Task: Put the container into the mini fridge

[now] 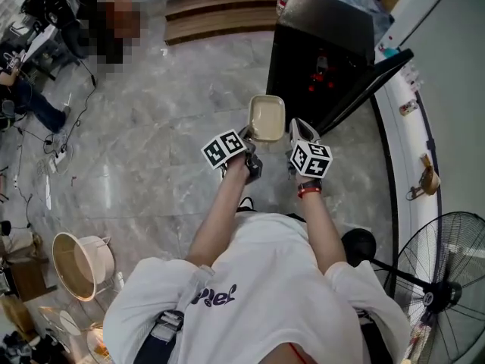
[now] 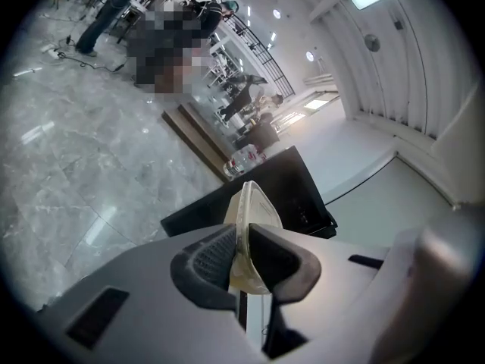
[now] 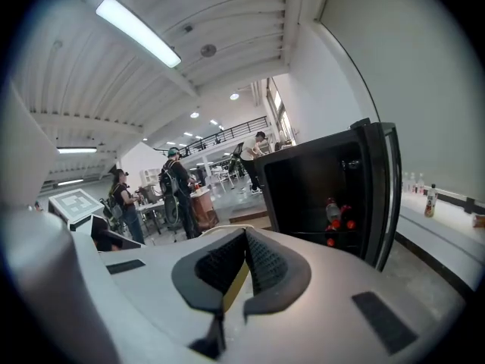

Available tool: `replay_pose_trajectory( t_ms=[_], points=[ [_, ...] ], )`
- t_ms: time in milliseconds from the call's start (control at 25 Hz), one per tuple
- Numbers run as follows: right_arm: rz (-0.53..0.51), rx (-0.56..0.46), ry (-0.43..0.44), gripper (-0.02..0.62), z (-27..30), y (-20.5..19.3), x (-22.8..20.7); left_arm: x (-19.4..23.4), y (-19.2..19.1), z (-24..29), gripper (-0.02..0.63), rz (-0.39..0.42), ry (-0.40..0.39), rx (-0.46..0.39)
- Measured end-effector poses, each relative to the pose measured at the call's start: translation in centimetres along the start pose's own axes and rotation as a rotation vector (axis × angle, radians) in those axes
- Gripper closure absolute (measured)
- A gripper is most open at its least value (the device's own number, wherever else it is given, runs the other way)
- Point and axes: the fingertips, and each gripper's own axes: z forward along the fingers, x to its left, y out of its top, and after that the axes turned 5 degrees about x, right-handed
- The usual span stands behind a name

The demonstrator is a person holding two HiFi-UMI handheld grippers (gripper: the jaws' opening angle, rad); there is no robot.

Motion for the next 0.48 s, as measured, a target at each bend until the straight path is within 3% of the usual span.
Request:
replay_pose_trajectory(
  t_ms=[480],
  points=[
    [0.075, -0.056, -0.144, 0.58, 1.0, -0.3, -2.2, -0.9, 2.6, 4.6, 0.54, 0.099, -0.073, 0.105]
  ],
)
